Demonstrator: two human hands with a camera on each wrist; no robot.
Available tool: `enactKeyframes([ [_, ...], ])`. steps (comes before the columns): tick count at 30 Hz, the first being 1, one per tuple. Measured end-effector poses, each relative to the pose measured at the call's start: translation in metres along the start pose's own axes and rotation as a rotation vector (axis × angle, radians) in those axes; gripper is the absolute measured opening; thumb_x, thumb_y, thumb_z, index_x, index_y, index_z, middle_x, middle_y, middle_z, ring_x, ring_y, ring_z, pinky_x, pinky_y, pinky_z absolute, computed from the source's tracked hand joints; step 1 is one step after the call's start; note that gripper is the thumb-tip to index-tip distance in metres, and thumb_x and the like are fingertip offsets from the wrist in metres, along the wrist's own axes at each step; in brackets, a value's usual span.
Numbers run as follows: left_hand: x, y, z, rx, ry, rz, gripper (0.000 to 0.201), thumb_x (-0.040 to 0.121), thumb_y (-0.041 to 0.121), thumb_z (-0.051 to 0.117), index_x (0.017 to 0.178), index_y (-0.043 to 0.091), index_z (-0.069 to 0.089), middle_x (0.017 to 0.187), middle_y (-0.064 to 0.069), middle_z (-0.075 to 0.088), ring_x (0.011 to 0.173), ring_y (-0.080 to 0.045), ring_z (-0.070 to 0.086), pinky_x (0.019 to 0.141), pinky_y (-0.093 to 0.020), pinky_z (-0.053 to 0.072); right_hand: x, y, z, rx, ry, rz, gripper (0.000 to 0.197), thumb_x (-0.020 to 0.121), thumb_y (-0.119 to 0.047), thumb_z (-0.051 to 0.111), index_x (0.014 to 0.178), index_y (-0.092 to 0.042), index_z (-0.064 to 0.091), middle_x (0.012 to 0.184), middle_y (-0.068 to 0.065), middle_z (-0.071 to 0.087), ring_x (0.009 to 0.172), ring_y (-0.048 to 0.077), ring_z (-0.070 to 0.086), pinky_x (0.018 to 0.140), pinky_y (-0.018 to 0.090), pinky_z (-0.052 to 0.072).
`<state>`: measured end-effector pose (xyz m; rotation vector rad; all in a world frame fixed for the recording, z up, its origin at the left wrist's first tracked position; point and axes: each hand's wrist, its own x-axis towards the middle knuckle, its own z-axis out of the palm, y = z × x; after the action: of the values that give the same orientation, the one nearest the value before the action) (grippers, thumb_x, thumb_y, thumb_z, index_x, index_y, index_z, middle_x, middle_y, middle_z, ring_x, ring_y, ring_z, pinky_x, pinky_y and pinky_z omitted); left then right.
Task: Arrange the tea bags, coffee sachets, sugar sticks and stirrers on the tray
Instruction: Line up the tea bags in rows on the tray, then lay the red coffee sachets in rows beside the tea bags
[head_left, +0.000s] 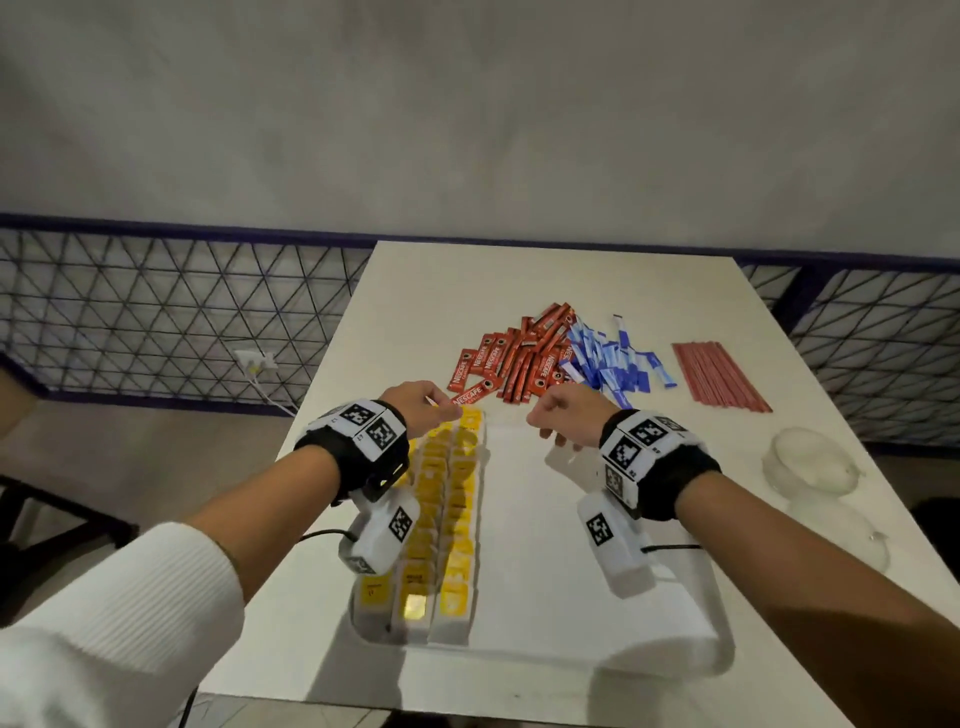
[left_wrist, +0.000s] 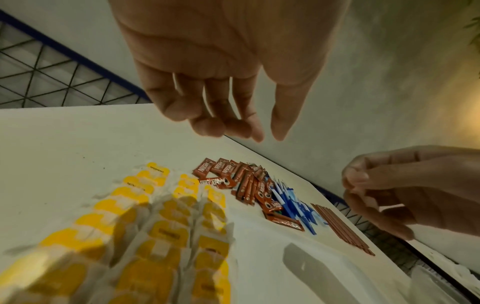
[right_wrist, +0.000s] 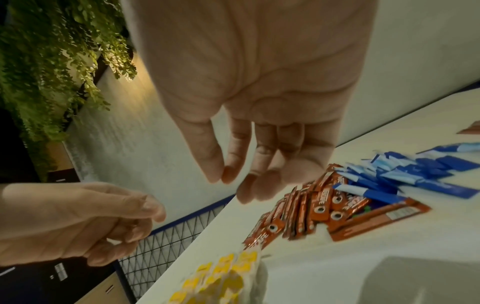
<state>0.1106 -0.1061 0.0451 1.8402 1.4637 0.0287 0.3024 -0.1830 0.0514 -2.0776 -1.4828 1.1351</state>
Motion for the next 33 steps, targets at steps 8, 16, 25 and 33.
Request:
enactKeyframes([
  [8,0.051,0.016,-0.031,0.062,-0.052,-0.009,0.021,0.088,0.033,0.06,0.074,0.025,0.048,0.072,0.008,0.055,0.059,-0.009,0.047,0.05,-0.02,0.035,0.047,-0.007,-0.039,0.001,0.069,0.175,0.021,0.09,-0.019,0.058,0.072,-0.015,0.048,0.08,0.006,0.057,0.062,0.017,0.049,0.059,0.025,0.042],
  [16,0.125,-0.001,-0.042,0.117,-0.131,-0.017,0.015,0.088,0.031,0.06,0.078,0.023,0.052,0.101,-0.006,0.066,0.076,-0.016,0.054,0.069,-0.025,0.043,0.124,-0.009,-0.005,-0.048,0.067,0.364,0.031,0.09,-0.022,0.056,0.063,-0.017,0.042,0.068,0.003,0.047,0.066,0.02,0.052,0.084,0.032,0.051],
  [25,0.192,-0.011,-0.037,0.286,-0.245,-0.064,0.049,0.091,0.043,0.052,0.129,0.012,0.052,0.135,-0.007,0.052,0.123,-0.026,0.048,0.099,-0.03,0.037,0.176,-0.013,0.011,0.096,0.181,0.529,0.071,0.086,-0.033,0.063,0.139,0.0,0.029,0.139,0.016,0.044,0.126,0.029,0.046,0.093,0.03,0.041],
  [33,0.225,0.0,-0.014,0.152,-0.276,-0.042,0.044,0.089,0.045,0.052,0.116,0.011,0.062,0.118,-0.007,0.064,0.103,-0.024,0.058,0.08,-0.024,0.038,0.212,-0.021,0.013,-0.002,0.142,0.57,0.095,0.073,-0.044,0.074,0.141,0.002,0.025,0.139,0.018,0.043,0.124,0.033,0.047,0.098,0.036,0.045],
])
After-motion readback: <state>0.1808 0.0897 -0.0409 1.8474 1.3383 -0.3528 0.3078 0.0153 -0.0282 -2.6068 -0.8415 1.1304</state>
